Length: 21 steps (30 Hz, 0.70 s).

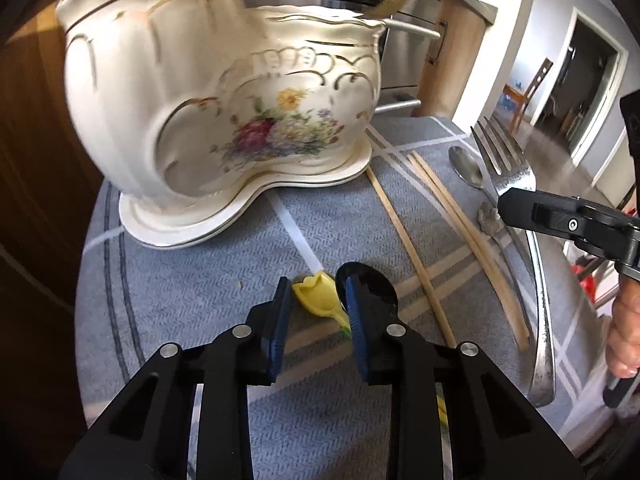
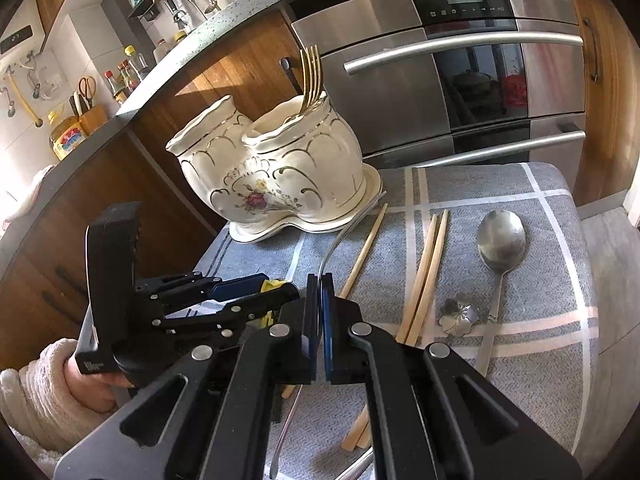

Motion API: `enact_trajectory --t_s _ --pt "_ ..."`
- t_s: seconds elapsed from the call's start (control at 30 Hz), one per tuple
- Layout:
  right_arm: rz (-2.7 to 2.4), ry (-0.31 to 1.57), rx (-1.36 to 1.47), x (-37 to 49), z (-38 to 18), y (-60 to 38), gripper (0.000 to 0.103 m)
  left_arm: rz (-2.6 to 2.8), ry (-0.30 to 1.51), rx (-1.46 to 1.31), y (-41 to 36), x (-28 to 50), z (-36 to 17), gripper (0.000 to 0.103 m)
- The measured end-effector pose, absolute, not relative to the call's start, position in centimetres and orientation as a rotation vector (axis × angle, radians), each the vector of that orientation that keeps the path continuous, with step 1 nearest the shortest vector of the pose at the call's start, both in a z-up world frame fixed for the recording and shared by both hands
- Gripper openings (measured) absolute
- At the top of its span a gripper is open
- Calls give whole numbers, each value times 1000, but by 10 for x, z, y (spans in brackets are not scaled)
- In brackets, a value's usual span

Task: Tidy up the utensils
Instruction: 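Close left tool on yellow and black spoons while right tool grasps silver fork, then lift spoons with left tool while right tool carries fork toward the holder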

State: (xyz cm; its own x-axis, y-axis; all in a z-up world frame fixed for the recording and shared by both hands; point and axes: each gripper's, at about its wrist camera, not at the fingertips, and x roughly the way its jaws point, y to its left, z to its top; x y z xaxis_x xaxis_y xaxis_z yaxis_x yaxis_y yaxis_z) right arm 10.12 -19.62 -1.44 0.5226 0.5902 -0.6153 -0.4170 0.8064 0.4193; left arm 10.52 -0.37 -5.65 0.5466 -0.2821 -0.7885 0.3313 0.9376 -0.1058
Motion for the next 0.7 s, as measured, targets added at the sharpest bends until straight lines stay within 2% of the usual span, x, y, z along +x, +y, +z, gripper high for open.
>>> enact_trajectory --t_s 0.07,0.17,0.4,0.7 --pt "610 825 230 102 -15 -196 2 -364 918 55 -3 105 -56 26" --pt "616 824 225 101 -15 -194 2 -354 897 56 0 104 -53 11" --pt "615 821 222 100 -15 -195 2 -376 899 -7 7 104 -49 6" --pt "606 813 214 100 -15 -194 2 -379 783 -25 12 93 -25 3"
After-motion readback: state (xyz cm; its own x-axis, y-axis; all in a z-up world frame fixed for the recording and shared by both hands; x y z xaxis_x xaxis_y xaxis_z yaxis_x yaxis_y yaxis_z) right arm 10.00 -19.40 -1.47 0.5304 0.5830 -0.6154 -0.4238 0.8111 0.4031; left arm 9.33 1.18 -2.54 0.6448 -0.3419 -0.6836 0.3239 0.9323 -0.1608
